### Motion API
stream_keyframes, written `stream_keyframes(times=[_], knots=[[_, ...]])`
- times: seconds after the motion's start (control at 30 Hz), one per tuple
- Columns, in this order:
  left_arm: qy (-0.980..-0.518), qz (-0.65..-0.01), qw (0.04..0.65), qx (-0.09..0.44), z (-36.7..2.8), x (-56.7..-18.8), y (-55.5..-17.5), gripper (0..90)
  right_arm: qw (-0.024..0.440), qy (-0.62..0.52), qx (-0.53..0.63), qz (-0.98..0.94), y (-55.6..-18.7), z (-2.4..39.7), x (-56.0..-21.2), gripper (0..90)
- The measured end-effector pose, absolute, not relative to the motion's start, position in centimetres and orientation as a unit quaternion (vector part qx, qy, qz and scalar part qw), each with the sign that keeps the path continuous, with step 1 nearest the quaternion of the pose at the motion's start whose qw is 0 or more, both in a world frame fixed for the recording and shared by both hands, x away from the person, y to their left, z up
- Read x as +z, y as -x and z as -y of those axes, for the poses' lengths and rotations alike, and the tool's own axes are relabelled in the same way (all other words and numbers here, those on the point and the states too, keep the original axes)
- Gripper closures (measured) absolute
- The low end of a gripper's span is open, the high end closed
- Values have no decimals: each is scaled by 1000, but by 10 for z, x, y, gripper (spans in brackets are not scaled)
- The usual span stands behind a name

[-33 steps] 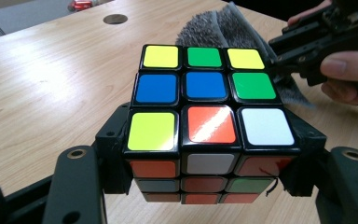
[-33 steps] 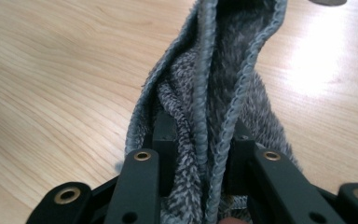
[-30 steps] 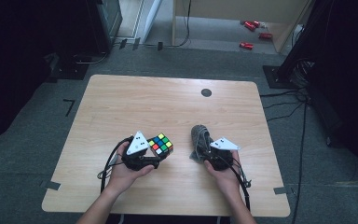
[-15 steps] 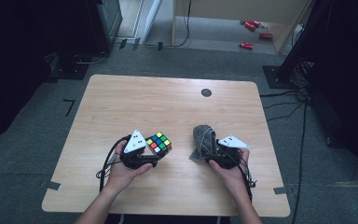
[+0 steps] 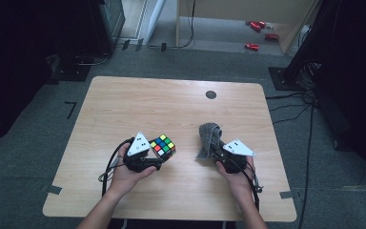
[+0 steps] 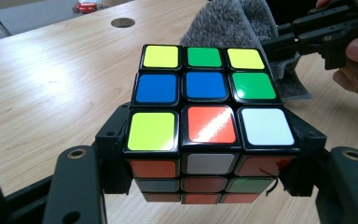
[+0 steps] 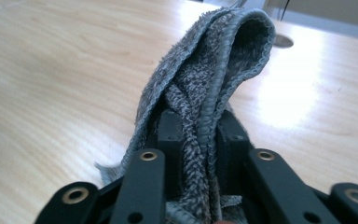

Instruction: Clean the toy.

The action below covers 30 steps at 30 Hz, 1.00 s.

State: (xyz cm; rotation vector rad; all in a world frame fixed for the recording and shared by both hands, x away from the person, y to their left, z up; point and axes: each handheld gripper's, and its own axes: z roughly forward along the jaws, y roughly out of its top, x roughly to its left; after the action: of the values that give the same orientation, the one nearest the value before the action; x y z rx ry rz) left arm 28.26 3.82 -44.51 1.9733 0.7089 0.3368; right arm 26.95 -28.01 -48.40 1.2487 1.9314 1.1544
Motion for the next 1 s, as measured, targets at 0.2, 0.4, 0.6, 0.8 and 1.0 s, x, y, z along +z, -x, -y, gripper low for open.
stream_keyframes(times=[0.2, 0.4, 0.6, 0.8, 1.0], knots=[[-814, -287, 485, 138, -35, -447, -282, 353, 260, -469, 393, -747, -279, 271, -506, 754], [-811, -292, 488, 139, -39, -446, -283, 353, 248, -466, 387, -756, -280, 270, -510, 703], [-808, -299, 489, 141, -43, -446, -284, 352, 238, -471, 385, -757, -280, 271, -509, 585], [-808, -304, 485, 140, -43, -450, -285, 353, 222, -473, 384, -761, -281, 275, -508, 353], [-808, -308, 483, 140, -45, -452, -288, 353, 218, -488, 386, -752, -284, 284, -503, 172]])
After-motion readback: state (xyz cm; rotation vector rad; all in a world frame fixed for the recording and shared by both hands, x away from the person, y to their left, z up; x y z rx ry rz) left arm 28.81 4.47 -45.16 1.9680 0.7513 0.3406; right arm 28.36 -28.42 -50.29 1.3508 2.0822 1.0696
